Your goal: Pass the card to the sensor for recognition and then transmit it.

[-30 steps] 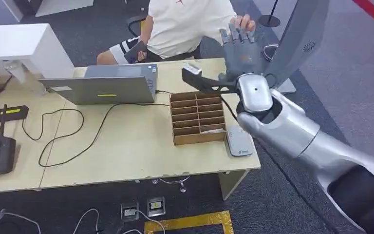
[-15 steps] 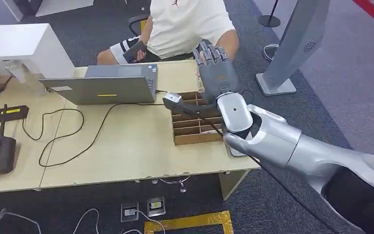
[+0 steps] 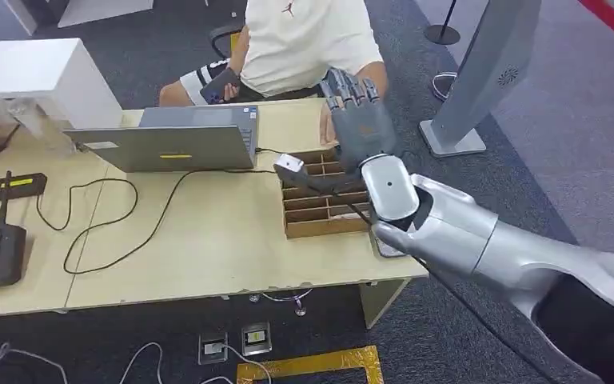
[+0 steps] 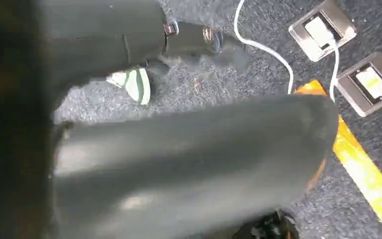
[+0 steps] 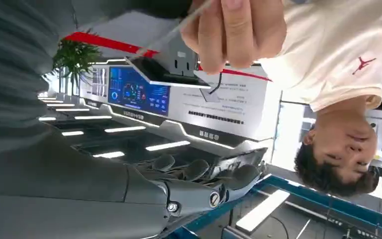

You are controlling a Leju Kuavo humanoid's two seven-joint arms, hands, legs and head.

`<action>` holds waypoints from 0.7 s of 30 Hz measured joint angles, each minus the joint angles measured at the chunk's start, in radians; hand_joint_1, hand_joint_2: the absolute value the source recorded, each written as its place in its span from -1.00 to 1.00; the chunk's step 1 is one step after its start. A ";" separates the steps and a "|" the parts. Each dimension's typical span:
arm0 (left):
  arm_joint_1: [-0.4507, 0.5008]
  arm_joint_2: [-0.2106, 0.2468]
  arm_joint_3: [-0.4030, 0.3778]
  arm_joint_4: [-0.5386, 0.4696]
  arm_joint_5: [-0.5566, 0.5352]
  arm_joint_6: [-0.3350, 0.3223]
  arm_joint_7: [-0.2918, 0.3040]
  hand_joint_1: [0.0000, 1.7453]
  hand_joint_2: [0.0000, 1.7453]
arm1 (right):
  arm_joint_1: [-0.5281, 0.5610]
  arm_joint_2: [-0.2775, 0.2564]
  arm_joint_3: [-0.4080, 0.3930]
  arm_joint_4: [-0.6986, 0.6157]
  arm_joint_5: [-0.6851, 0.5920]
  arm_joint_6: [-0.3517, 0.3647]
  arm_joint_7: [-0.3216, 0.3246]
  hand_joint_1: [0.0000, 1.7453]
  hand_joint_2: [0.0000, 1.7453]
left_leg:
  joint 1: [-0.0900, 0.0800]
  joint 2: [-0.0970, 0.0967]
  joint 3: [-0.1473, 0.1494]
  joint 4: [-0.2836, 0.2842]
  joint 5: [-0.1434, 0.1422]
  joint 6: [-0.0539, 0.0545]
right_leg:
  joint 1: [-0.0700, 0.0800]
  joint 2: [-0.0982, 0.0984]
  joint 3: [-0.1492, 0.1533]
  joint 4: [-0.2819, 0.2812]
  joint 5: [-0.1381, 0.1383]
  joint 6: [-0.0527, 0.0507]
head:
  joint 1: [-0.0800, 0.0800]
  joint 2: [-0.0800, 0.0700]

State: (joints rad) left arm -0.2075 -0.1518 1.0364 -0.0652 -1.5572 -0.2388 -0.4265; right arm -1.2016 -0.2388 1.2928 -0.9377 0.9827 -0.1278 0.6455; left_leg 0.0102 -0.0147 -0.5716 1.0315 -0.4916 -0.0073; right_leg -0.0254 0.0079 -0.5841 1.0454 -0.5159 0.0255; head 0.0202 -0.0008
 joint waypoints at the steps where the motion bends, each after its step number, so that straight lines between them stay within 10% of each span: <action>1: 0.004 -0.006 0.008 0.000 -0.002 0.000 0.000 -1.00 -1.00 | 0.001 -0.004 -0.005 0.000 -0.003 0.002 0.000 1.00 1.00 | 0.000 0.000 0.000 0.000 0.000 0.000 | 0.000 0.000 0.000 0.000 0.000 0.000 | 0.001 0.000; 21: 0.012 -0.025 0.044 0.000 -0.006 -0.002 0.000 -1.00 -1.00 | 0.011 -0.013 -0.037 -0.002 -0.057 0.037 0.000 1.00 1.00 | 0.000 0.000 0.000 0.000 0.000 0.000 | 0.000 0.001 0.000 0.000 0.000 0.000 | 0.000 0.000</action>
State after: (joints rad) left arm -0.1955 -0.1770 1.0800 -0.0649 -1.5637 -0.2403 -0.4265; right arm -1.1908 -0.2522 1.2562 -0.9396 0.9262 -0.0912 0.6455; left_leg 0.0106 -0.0143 -0.5714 1.0314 -0.4916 -0.0073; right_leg -0.0251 0.0092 -0.5841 1.0454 -0.5158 0.0254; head 0.0206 -0.0008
